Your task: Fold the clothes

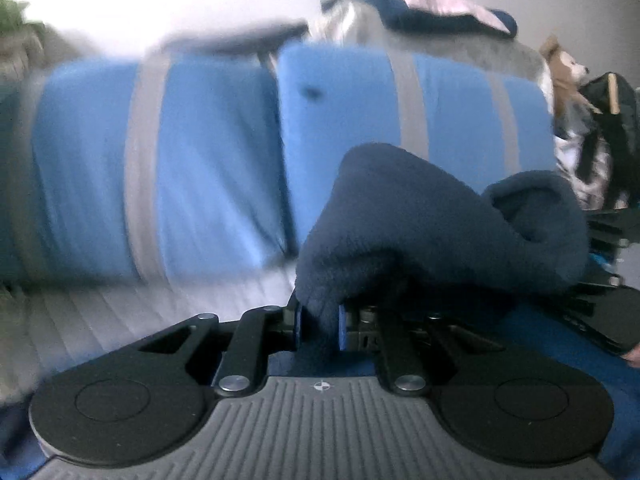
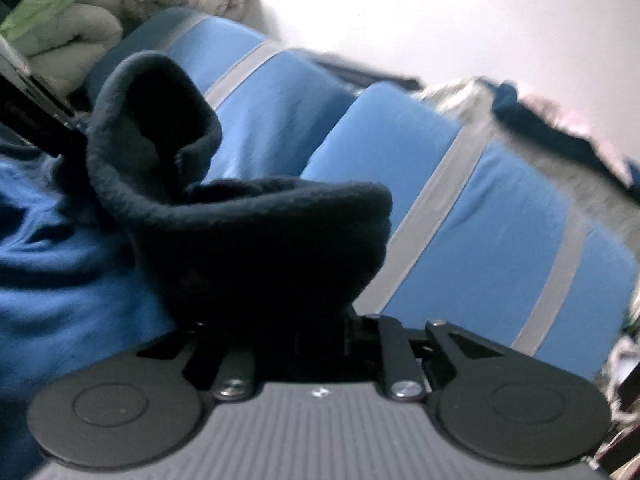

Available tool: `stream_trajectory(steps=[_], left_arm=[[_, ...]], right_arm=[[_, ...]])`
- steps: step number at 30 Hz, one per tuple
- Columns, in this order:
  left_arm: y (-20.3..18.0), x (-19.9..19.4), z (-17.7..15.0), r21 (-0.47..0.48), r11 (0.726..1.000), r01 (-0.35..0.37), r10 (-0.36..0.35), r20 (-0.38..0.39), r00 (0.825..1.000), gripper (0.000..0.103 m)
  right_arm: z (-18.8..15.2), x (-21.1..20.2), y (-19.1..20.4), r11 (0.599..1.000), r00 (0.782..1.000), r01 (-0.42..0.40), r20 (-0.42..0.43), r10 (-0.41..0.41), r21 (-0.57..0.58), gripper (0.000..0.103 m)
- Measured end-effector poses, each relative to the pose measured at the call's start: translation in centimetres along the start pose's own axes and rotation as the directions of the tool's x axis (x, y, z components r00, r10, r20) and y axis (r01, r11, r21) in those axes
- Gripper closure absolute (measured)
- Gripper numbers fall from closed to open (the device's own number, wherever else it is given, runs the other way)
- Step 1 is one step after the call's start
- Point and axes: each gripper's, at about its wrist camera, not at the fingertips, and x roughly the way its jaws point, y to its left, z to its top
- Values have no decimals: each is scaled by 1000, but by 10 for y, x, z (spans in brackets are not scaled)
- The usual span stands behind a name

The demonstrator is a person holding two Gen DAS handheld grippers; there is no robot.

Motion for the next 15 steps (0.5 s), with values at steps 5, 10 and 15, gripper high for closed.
stream_trajectory(steps=[5, 10, 15], left_arm=[[-7, 22, 28, 77, 989, -129, 117, 144, 983, 88], [-11, 66, 52, 114, 971, -210, 181, 221, 958, 89], [-4, 119, 36, 171, 961, -219, 192, 161, 968, 89]], right_arm=[[23, 18, -4, 990, 989, 135, 58, -133, -45, 86], [41, 66, -19, 972, 973, 226, 66, -222, -65, 87], [34, 125, -22, 972, 975, 222, 4, -223, -70, 88]])
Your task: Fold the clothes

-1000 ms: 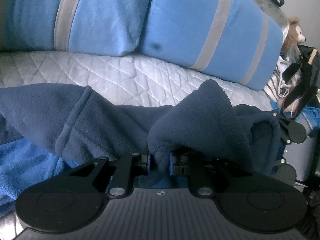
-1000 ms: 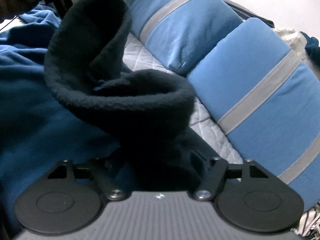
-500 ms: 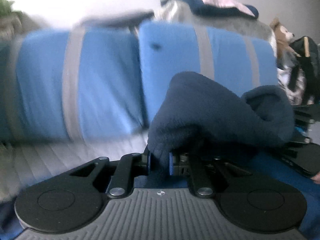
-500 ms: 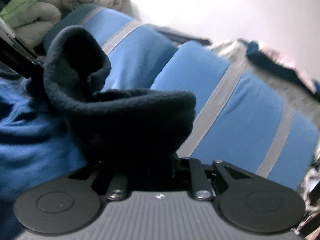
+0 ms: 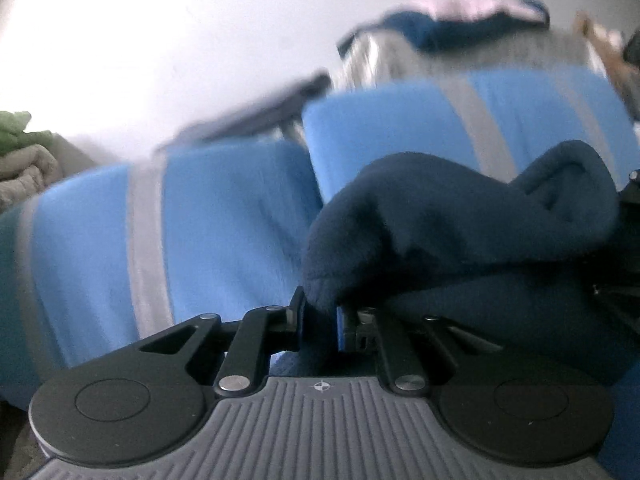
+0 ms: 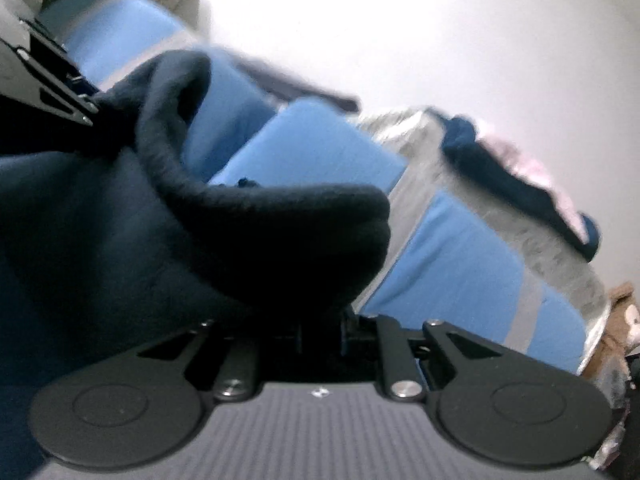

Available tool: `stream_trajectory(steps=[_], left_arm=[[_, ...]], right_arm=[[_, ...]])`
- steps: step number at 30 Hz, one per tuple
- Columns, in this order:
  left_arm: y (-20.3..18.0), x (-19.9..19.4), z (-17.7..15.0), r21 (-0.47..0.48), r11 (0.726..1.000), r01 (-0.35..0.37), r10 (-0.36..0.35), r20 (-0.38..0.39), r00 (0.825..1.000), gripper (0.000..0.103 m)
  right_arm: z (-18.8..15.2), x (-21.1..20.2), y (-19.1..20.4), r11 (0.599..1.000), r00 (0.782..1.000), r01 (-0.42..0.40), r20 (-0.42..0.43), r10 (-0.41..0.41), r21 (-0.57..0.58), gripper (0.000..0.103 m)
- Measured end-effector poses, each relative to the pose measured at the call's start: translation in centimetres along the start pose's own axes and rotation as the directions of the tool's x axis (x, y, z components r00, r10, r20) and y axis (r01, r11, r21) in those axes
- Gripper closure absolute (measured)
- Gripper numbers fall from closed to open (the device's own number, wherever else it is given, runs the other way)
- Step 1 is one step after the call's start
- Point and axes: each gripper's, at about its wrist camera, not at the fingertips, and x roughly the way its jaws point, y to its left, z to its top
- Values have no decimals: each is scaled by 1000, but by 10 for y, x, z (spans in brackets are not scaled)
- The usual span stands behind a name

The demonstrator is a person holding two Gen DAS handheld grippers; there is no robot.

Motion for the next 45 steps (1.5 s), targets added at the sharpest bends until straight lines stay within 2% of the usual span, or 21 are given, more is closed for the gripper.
stream_trajectory(steps=[3, 6, 7, 8, 9, 10, 11, 12, 13, 14, 17, 20, 26, 28, 32, 35, 40, 43, 45], left_arm=[[-5, 35, -28, 22, 999, 35, -32, -112, 993, 89], [-13, 60, -52, 43, 997, 62, -51, -225, 973, 89], [-15, 67, -59, 48, 996, 70, -55, -260, 964, 88], [-17, 74, -63, 49, 996, 76, -58, -300, 952, 85], [-16, 76, -64, 44, 997, 69, -52, -316, 947, 82], [-15, 78, -66, 40, 997, 63, -46, -332, 942, 73], [-15, 80, -67, 37, 998, 53, -37, -346, 937, 57], [-13, 80, -67, 41, 999, 26, -10, -349, 937, 47], [-10, 79, -66, 41, 999, -2, 16, -353, 936, 28], [-6, 78, -65, 38, 999, -25, 37, -356, 934, 22], [7, 67, -63, -34, 999, -7, -6, -366, 930, 22], [17, 49, -57, -75, 997, 6, -33, -367, 930, 22], [41, -4, -30, -189, 981, 46, -97, -272, 957, 19], [56, -24, -25, -211, 975, 71, -121, -230, 966, 16], [73, -52, -18, -219, 974, 57, -97, -177, 979, 6], [83, -70, -26, -212, 976, 50, -92, -189, 978, 6], [98, -91, -48, -180, 983, 34, -75, -222, 972, 6], [117, -105, -56, -264, 964, 21, -83, -224, 971, 6], [132, -112, -60, -340, 940, 12, -93, -224, 970, 6]], right_arm=[[-22, 29, 19, 998, 996, -58, -76, 54, -39, 87], [-38, 53, 28, 993, 978, -116, -179, 111, -21, 85], [-41, 61, 28, 992, 968, -129, -218, 127, 5, 81], [-43, 69, 28, 989, 956, -141, -255, 144, 30, 63], [-46, 77, 28, 987, 943, -152, -292, 162, 57, 55], [-49, 85, 29, 983, 927, -162, -328, 181, 83, 49], [-50, 90, 24, 981, 917, -153, -352, 187, 122, 35], [-49, 93, 16, 977, 912, -130, -367, 184, 167, 20], [-48, 95, 7, 972, 905, -108, -383, 182, 208, 15], [-48, 96, -1, 964, 900, -97, -391, 192, 249, 11], [-48, 90, -23, 933, 893, -93, -385, 232, 348, 1], [-43, 76, -34, 936, 900, -69, -382, 208, 346, 0], [-27, 34, -56, 950, 915, -22, -376, 145, 312, 0], [-21, 24, -70, 938, 911, -9, -384, 151, 347, 0], [-15, -13, -79, 897, 894, 12, -407, 188, 441, 0], [-9, -32, -87, 868, 883, 27, -419, 213, 496, 0], [-4, -66, -87, 838, 880, 19, -406, 245, 545, 0], [0, -83, -82, 843, 883, 10, -401, 245, 538, 0], [2, -94, -79, 849, 886, 4, -395, 242, 528, 0]])
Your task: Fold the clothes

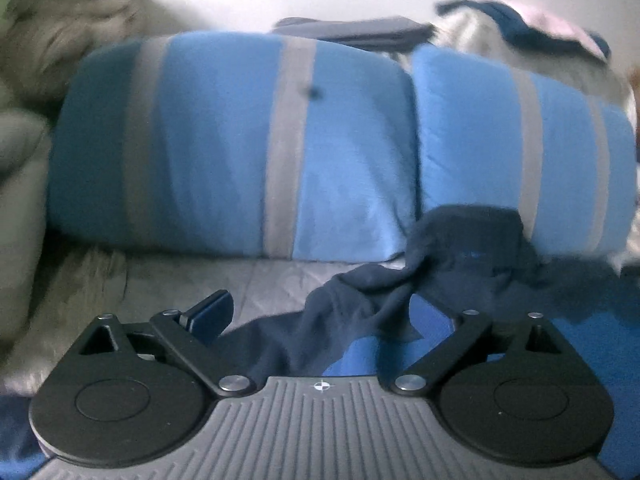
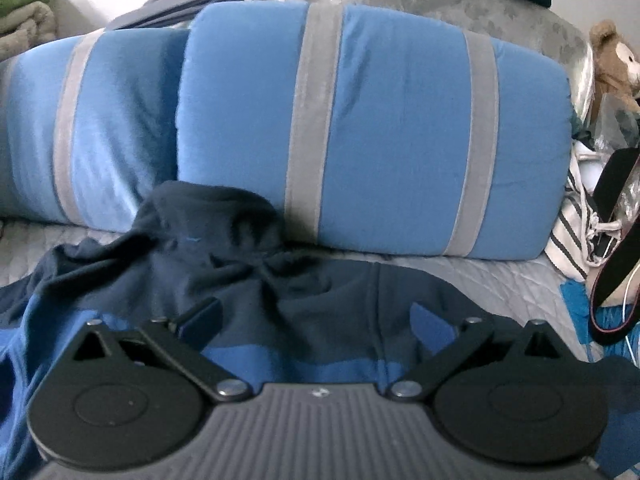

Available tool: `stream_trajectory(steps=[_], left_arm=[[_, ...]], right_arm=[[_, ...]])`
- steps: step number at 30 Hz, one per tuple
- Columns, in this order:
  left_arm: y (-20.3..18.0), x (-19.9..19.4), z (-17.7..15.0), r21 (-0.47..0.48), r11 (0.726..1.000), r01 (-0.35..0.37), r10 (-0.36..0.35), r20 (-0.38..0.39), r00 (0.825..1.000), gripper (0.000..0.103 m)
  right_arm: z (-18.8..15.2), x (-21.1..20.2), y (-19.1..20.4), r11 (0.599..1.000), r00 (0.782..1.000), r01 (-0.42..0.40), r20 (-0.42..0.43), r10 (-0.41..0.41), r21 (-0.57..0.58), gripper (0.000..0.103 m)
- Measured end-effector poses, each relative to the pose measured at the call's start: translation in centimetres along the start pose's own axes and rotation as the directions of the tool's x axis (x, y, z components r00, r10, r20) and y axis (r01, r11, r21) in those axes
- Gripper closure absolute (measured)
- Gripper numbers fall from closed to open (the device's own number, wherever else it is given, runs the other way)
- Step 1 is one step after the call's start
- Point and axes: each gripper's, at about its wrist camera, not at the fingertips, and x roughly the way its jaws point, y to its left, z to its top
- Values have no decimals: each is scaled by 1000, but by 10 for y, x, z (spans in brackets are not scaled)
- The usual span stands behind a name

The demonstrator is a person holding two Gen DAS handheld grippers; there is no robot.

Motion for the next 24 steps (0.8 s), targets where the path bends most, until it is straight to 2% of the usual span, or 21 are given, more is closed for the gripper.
stream_trajectory(steps=[4, 8, 13, 17, 20, 24], left_arm=[[27, -14, -4, -140, 990, 11, -10, 3, 1000, 6], [53, -26, -9, -254, 967, 2, -1, 5, 1000, 6], [83, -36, -18, -337, 941, -29, 28, -7, 1000, 6], [93, -40, -20, -256, 966, -34, 27, -33, 999, 6], [88, -30, -20, -146, 989, 10, -16, -45, 999, 6], [73, -1, -15, -17, 996, 85, -86, -78, 993, 6]], right_arm=[[-11, -12, 10, 999, 1000, 8, 5, -8, -41, 0], [-22, -22, 27, 993, 1000, -5, 21, 8, -115, 0], [-32, -34, 51, 974, 998, -9, 57, 23, -227, 0], [-36, -39, 62, 960, 996, -8, 84, 33, -278, 0], [-37, -38, 70, 954, 996, -13, 78, 38, -301, 0], [-40, -42, 80, 942, 994, -47, 77, 77, -334, 0]])
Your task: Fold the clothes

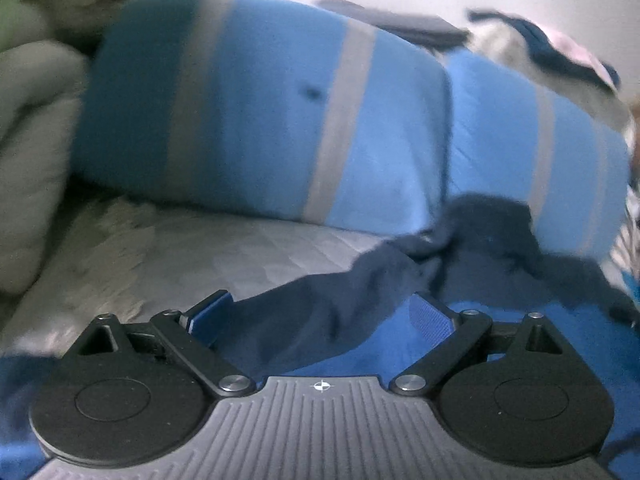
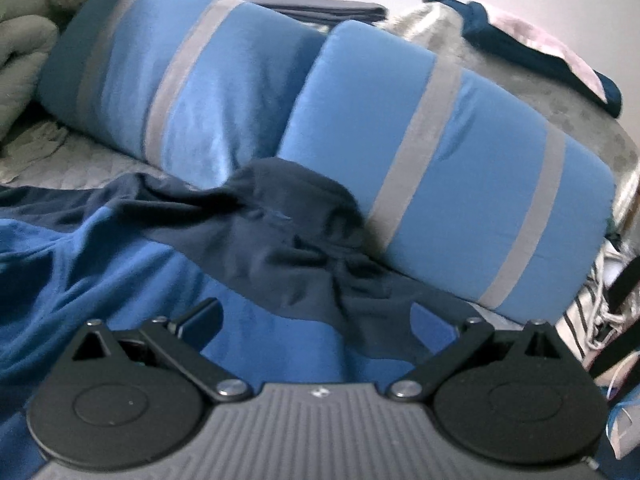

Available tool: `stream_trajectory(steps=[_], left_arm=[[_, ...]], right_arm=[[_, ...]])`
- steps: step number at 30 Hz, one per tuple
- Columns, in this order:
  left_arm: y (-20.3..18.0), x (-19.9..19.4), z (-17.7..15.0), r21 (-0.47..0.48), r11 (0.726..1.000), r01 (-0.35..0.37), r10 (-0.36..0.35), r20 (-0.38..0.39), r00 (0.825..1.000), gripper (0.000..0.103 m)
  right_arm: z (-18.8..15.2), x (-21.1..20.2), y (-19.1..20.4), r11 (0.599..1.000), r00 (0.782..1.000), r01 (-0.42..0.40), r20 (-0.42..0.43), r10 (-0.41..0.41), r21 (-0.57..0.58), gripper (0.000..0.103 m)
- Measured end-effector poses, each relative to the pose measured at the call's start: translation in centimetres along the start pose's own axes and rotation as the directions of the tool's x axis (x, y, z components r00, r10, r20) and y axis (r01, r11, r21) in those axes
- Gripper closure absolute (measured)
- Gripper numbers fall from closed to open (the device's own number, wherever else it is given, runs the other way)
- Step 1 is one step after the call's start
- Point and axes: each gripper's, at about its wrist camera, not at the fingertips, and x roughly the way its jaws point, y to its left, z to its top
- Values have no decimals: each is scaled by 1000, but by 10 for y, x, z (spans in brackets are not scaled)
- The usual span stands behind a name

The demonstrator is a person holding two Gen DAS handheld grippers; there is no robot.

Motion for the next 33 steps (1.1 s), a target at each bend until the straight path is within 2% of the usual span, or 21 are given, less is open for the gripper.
stream_trajectory(steps=[5, 11, 18, 23, 27, 28, 29, 31, 33], left_arm=[[-17, 52, 11, 138, 990, 22, -18, -28, 999, 6], [-8, 112, 25, 104, 992, 73, -71, -22, 997, 6], [-20, 174, 24, 206, 969, 137, -120, -93, 988, 7], [-29, 202, 14, 276, 941, 197, -150, -182, 972, 8], [-17, 214, 14, 191, 943, 272, -218, -262, 940, 14], [-17, 212, 15, 196, 939, 283, -226, -268, 936, 28], [-18, 210, 17, 200, 935, 294, -235, -275, 932, 57], [-19, 205, 20, 209, 933, 292, -226, -290, 930, 82], [-24, 199, 24, 257, 934, 247, -171, -287, 943, 86]], right_arm=[[-1, -8, 9, 998, 999, -26, 37, 28, -65, 0], [-6, -7, 10, 994, 997, -57, 41, 61, -91, 0], [-12, 6, 14, 991, 997, -73, 22, 76, -116, 0], [-10, 12, 18, 989, 995, -96, 4, 97, -113, 0], [-9, 13, 24, 986, 993, -119, -2, 120, -118, 0], [-9, 13, 25, 984, 992, -123, 0, 124, -126, 0], [-9, 12, 27, 983, 992, -124, 4, 126, -136, 0], [-10, 11, 30, 981, 992, -122, 9, 124, -151, 0], [-10, 10, 32, 980, 993, -118, 12, 121, -157, 0]])
